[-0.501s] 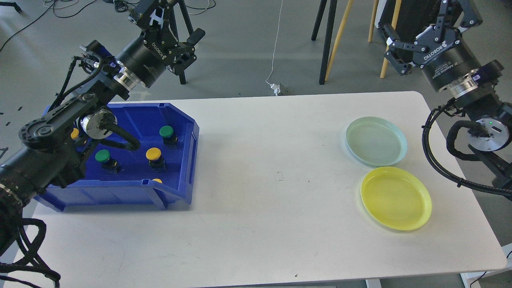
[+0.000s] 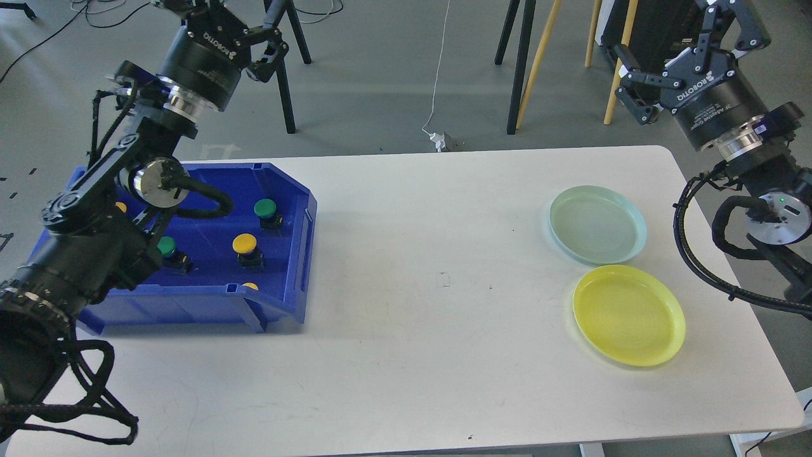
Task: Pass button and place on color plate
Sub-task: 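Reach the left gripper down into the blue bin toward a button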
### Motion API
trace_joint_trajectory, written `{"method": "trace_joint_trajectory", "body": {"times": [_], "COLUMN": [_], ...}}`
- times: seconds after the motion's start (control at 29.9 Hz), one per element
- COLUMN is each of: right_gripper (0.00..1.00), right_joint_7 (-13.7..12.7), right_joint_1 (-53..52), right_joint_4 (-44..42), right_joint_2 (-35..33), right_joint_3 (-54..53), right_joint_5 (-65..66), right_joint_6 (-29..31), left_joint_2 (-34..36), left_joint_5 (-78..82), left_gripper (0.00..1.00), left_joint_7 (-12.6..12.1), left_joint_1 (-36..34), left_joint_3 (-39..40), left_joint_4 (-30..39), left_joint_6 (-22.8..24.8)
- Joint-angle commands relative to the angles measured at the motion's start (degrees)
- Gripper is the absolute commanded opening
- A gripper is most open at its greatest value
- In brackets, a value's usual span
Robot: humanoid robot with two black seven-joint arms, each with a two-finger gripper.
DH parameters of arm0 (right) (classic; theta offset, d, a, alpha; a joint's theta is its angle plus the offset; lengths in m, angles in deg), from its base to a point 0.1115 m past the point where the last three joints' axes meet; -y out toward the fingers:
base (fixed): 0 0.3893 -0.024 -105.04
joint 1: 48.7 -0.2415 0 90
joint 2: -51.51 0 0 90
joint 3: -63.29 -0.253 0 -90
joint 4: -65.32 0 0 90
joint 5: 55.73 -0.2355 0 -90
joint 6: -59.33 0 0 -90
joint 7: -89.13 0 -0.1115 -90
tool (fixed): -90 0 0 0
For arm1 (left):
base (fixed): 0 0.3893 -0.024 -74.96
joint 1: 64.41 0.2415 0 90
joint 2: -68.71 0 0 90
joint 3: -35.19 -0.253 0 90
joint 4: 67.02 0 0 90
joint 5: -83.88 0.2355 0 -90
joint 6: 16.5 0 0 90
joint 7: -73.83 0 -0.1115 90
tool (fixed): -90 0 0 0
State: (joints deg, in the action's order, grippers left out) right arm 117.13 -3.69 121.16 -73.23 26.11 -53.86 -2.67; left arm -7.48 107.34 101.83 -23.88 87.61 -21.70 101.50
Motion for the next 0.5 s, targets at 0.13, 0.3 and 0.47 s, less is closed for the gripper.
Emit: {"method": "trace_joint_trajectory", "body": {"times": [0.13,0.3,0.47], "right_gripper": [1.00,1.00,1.00], "right_joint_7": [0.0,0.0,0.0], "right_joint_1": [-0.1,0.1,1.1], "right_joint_4": [0.1,-0.1,-0.1], "right_joint_2": [-2.2,-3.1,-3.6], "right_joint_3": [0.1,0.2,0.4], "right_joint_5": [0.0,0.0,0.1], "right_joint_6": [0.0,0.0,0.0], "left_joint_2": [10.1,21.9,22.7], "left_joint_5": [3.0,10.4,26.6], "left_gripper": [1.00,1.00,1.00], "left_joint_7": [0.0,0.0,0.0], "left_joint_1": [-3.6,-18.4,-35.9], "left_joint_3": [-4.3,-35.1,-69.1], "left_joint_4": [12.1,14.9,16.2], "left_joint_6": [0.0,0.0,-5.1]}}
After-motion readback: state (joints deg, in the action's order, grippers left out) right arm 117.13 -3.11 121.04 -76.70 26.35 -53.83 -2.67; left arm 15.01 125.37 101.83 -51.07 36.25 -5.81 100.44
